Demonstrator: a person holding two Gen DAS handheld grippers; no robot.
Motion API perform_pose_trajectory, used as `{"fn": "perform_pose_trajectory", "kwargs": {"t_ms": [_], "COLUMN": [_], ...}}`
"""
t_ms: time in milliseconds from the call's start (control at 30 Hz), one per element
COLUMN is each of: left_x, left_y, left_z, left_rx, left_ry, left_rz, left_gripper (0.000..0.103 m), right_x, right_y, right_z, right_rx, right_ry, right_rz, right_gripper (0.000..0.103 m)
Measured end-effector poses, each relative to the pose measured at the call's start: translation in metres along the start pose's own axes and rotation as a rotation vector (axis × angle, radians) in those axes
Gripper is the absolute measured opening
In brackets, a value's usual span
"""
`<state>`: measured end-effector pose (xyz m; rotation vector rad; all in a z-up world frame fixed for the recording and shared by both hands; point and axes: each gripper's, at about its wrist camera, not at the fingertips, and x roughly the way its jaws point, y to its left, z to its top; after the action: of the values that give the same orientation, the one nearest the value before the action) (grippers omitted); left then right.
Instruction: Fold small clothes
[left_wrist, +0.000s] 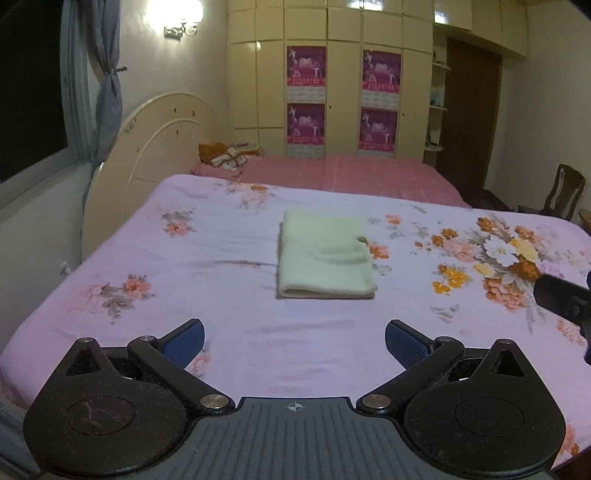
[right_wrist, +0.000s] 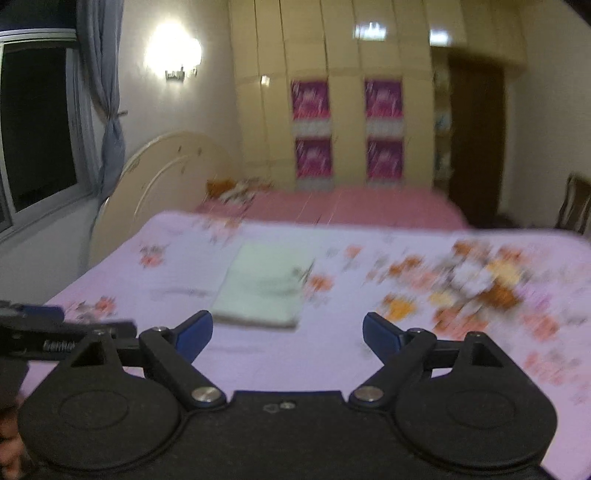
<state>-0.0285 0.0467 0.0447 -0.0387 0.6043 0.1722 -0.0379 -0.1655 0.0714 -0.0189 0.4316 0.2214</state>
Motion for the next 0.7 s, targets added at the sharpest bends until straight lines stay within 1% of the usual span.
{"fn": "perform_pose_trajectory", "kwargs": {"t_ms": [67,233,367,700], "left_x": [-0.012,-0.028,-0.033,-0.035], "left_y": [-0.002,-0.007,-0.011,-0.014], "left_z": [-0.002,-0.005,-0.007,-0.005], "left_rx": [0.001,0.004,0.012,0.001], "left_ry": [-0.007,-0.012,0.000,-0.009], "left_rz": [-0.001,-0.007,-0.018,-0.009], "left_gripper": [0.103,0.103,0.103,0.103], "right_x": [-0.009,-0.016,-0.020,-0.017], "right_y": [0.000,-0.007,-0.010,-0.012], "right_z": [0.000,-0.003,-0.005,-0.009], "right_rx": [-0.007,0.033,0.046,0.054], "right_ry": [-0.026,-0.032,-0.040,-0.026], "right_rz": [-0.010,-0.007,-0.013,-0.017], "right_gripper": [0.089,0.089,0.090,0.090]}}
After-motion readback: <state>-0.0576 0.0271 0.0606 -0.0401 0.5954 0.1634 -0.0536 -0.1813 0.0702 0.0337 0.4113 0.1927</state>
